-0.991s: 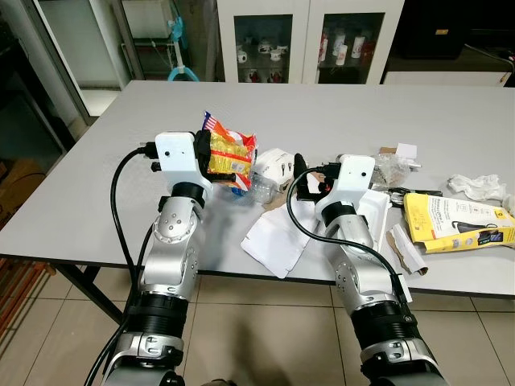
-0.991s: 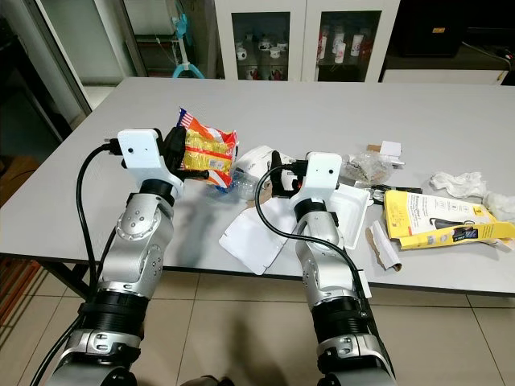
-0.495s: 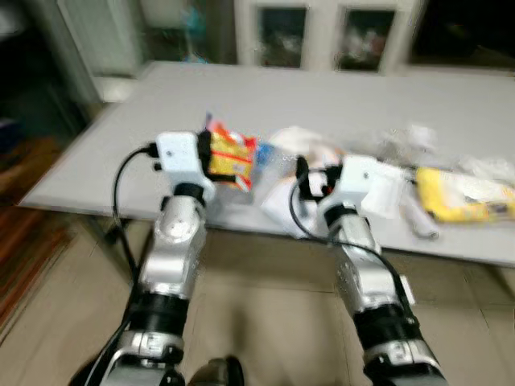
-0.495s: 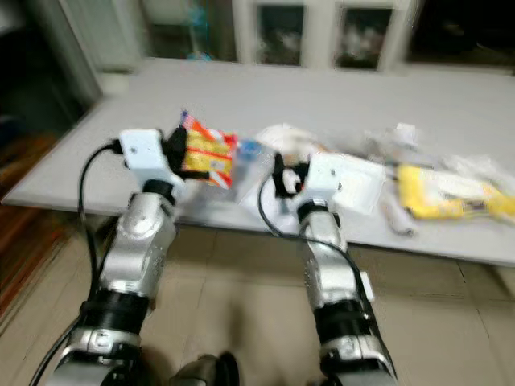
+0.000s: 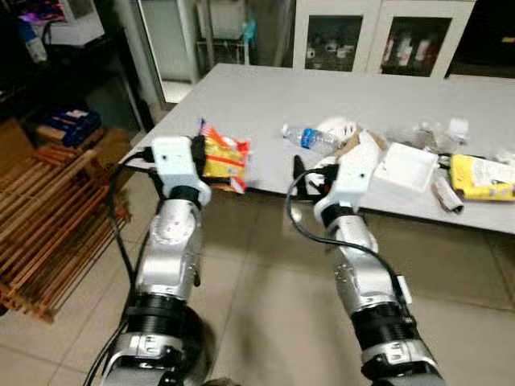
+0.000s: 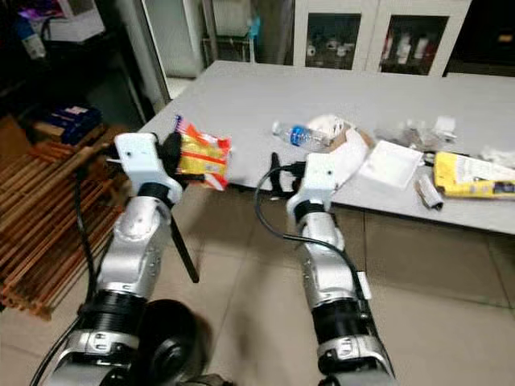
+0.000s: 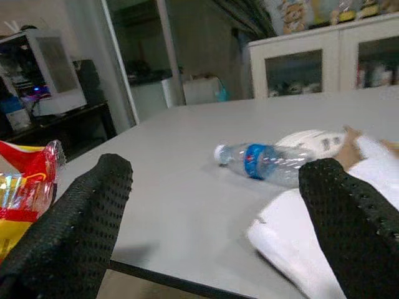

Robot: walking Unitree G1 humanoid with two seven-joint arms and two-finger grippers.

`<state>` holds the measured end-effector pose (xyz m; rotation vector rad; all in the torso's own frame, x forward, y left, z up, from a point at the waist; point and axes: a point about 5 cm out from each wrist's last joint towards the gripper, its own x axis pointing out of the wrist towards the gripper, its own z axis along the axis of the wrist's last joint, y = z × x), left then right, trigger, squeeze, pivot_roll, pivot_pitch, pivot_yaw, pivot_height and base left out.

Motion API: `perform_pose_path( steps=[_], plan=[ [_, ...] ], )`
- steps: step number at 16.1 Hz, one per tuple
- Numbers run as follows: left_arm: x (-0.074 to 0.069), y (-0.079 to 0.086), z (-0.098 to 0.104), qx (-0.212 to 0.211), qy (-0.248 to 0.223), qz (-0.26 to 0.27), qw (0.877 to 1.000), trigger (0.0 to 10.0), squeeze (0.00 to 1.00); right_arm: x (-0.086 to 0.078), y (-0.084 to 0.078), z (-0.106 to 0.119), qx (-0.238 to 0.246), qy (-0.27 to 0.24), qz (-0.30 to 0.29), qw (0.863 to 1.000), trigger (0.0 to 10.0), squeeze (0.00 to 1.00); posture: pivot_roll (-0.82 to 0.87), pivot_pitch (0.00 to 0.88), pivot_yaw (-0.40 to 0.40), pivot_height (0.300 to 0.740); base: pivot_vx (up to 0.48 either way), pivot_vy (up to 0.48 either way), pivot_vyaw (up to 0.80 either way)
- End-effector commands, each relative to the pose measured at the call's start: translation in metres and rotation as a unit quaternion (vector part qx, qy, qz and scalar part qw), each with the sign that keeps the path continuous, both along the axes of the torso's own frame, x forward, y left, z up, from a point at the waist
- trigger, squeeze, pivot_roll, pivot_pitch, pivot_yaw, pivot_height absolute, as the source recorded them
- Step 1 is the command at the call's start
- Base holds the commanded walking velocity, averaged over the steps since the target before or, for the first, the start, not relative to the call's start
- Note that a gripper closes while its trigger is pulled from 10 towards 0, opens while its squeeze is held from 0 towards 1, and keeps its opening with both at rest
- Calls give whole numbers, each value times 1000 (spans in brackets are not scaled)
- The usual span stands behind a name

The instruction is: Picking trash to rubbish bin

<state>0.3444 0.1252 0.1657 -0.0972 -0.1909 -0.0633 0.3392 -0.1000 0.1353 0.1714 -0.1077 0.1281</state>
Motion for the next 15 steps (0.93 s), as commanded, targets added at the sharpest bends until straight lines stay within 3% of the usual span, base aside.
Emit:
perform_pose_path(
  steps=[1, 3, 15],
  plan=[
    [1, 2, 2, 1, 2, -3, 1000, 10000, 0, 1, 1, 5, -1, -7, 0, 1000, 10000, 0, 49, 0, 76, 740, 0, 0, 0],
    [2, 4, -1, 3, 11, 2, 1000, 10000, 0, 2, 0, 4, -3, -5, -2, 1000, 10000, 0, 48, 0, 74, 740, 0, 0, 0],
    [1, 3, -4, 23, 19, -3, 1000, 10000, 0, 1, 2, 1, -8, 4, 1, 1000, 10000, 0, 49, 0, 76, 740, 301, 0, 0]
  ],
)
